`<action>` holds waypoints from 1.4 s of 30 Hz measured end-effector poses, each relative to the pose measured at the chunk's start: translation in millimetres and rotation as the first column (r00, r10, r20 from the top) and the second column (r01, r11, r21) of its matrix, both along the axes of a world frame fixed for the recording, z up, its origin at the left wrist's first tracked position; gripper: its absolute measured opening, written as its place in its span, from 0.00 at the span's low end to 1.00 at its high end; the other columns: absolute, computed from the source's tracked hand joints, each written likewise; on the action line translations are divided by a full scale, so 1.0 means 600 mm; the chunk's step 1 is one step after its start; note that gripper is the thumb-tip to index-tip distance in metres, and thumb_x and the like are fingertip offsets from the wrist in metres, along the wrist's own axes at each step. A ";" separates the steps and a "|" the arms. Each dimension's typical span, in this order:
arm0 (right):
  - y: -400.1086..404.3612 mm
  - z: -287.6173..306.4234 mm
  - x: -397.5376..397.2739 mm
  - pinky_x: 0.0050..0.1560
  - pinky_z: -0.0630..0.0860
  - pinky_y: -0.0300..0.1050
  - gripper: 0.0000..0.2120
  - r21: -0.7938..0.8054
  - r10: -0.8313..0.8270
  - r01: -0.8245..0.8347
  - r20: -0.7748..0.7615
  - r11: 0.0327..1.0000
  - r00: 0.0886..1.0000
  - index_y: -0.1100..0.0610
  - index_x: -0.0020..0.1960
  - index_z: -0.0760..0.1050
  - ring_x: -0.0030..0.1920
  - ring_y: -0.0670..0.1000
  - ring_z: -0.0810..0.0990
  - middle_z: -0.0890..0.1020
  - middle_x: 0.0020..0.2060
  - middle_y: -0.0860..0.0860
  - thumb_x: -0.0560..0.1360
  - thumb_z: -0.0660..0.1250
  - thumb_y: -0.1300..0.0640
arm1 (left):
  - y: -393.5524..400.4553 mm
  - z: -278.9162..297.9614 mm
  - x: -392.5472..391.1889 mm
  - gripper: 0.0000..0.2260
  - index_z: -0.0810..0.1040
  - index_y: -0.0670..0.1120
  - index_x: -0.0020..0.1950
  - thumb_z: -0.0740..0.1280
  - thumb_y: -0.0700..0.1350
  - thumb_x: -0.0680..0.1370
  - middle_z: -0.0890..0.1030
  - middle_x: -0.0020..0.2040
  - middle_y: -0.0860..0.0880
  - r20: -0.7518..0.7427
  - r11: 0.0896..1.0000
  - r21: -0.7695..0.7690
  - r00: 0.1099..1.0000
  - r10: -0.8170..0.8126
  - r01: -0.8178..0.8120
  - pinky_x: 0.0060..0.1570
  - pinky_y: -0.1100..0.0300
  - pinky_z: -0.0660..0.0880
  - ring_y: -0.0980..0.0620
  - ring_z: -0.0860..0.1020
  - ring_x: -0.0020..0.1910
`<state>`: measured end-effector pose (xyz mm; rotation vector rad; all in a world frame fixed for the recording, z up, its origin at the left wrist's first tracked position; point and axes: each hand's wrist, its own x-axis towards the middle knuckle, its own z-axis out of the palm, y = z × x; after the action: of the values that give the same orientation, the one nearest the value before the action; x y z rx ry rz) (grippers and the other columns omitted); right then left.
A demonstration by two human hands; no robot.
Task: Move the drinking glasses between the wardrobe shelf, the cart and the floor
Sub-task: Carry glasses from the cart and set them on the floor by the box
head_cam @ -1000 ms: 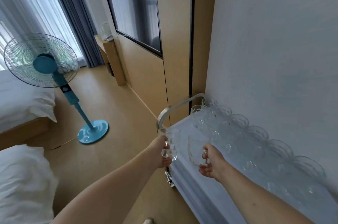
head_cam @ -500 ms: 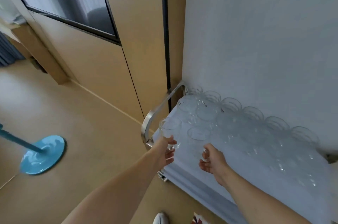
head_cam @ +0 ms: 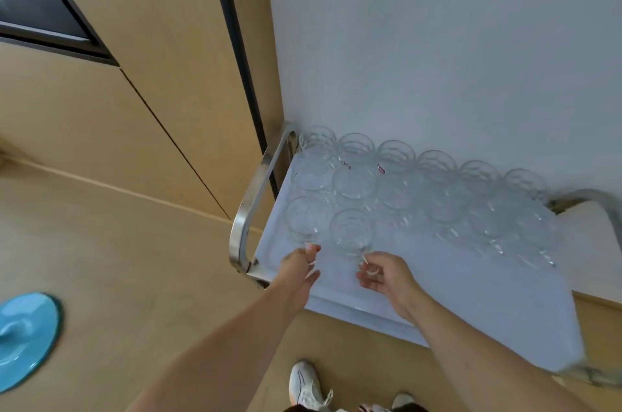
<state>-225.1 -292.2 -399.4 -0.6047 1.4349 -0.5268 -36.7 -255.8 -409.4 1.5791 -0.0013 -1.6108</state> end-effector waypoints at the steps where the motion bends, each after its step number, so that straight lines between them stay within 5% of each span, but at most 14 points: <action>1: -0.003 -0.001 0.000 0.47 0.80 0.52 0.07 -0.009 0.011 -0.011 -0.011 1.000 1.000 0.64 0.45 0.77 0.44 0.60 0.81 0.77 0.42 0.60 0.80 0.65 0.64 | -0.001 -0.004 0.000 0.08 0.80 0.44 0.58 0.62 0.44 0.85 0.75 0.63 0.47 -0.004 1.000 -0.002 1.000 -0.002 0.002 0.68 0.51 0.71 0.47 0.71 0.67; 8: -0.015 -0.021 0.001 0.43 0.82 0.47 0.07 -0.067 0.089 -0.100 -0.159 0.993 0.983 0.60 0.47 0.79 0.46 0.57 0.83 0.82 0.46 0.55 0.82 0.64 0.63 | -0.004 -0.021 0.008 0.04 0.78 0.43 0.54 0.68 0.43 0.82 0.79 0.57 0.46 0.077 0.995 0.019 0.992 -0.103 0.102 0.59 0.56 0.71 0.55 0.76 0.54; 24: -0.025 -0.037 0.015 0.46 0.81 0.49 0.08 -0.091 0.237 -0.282 -0.340 0.955 0.910 0.51 0.49 0.77 0.47 0.52 0.81 0.82 0.54 0.51 0.84 0.61 0.52 | -0.032 -0.033 0.001 0.14 0.77 0.42 0.60 0.70 0.51 0.81 0.79 0.54 0.51 0.168 0.979 0.008 0.965 -0.201 0.202 0.67 0.49 0.74 0.54 0.74 0.50; 30: -0.004 -0.016 -0.004 0.51 0.83 0.51 0.14 -0.136 0.181 -0.254 -0.401 0.958 0.898 0.51 0.59 0.78 0.49 0.53 0.82 0.81 0.54 0.50 0.79 0.69 0.44 | -0.020 0.000 0.003 0.12 0.77 0.49 0.50 0.71 0.56 0.79 0.77 0.48 0.50 0.330 0.964 0.084 0.906 -0.264 0.250 0.61 0.48 0.77 0.50 0.76 0.47; 33: 0.006 -0.002 -0.033 0.57 0.80 0.50 0.20 -0.167 0.200 -0.294 -0.426 0.941 0.883 0.49 0.64 0.77 0.52 0.52 0.82 0.81 0.55 0.50 0.77 0.70 0.41 | -0.008 0.026 -0.005 0.15 0.76 0.48 0.49 0.70 0.58 0.78 0.79 0.47 0.48 0.580 0.932 0.189 0.730 -0.360 0.309 0.52 0.49 0.77 0.48 0.77 0.46; 36: 0.015 0.024 -0.078 0.57 0.73 0.42 0.23 -0.218 0.234 -0.377 -0.488 0.900 0.841 0.49 0.68 0.75 0.61 0.53 0.79 0.80 0.63 0.54 0.77 0.70 0.41 | 0.009 0.067 -0.033 0.15 0.77 0.49 0.54 0.66 0.60 0.79 0.80 0.46 0.52 0.788 0.854 0.287 0.400 -0.468 0.434 0.41 0.57 0.71 0.54 0.75 0.41; 40: 0.027 0.070 -0.154 0.60 0.71 0.43 0.25 -0.325 0.192 -0.446 -0.587 0.834 0.787 0.51 0.71 0.73 0.64 0.54 0.78 0.79 0.65 0.54 0.77 0.70 0.43 | 0.013 0.116 -0.111 0.19 0.77 0.50 0.65 0.65 0.59 0.79 0.79 0.59 0.48 0.889 0.657 0.356 -0.024 -0.457 0.664 0.53 0.53 0.75 0.46 0.77 0.58; 42: 0.036 0.097 -0.211 0.61 0.71 0.44 0.26 -0.352 0.155 -0.479 -0.654 0.804 0.740 0.51 0.73 0.72 0.64 0.55 0.78 0.79 0.66 0.54 0.77 0.69 0.43 | 0.008 0.148 -0.174 0.19 0.75 0.49 0.67 0.64 0.58 0.80 0.77 0.63 0.46 0.913 0.578 0.367 -0.162 -0.375 0.729 0.58 0.49 0.74 0.43 0.74 0.63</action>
<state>-351.8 -270.3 -341.2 -1.5414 1.7317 -0.4355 -141.0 -251.1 -320.7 2.2209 -1.9034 -0.5980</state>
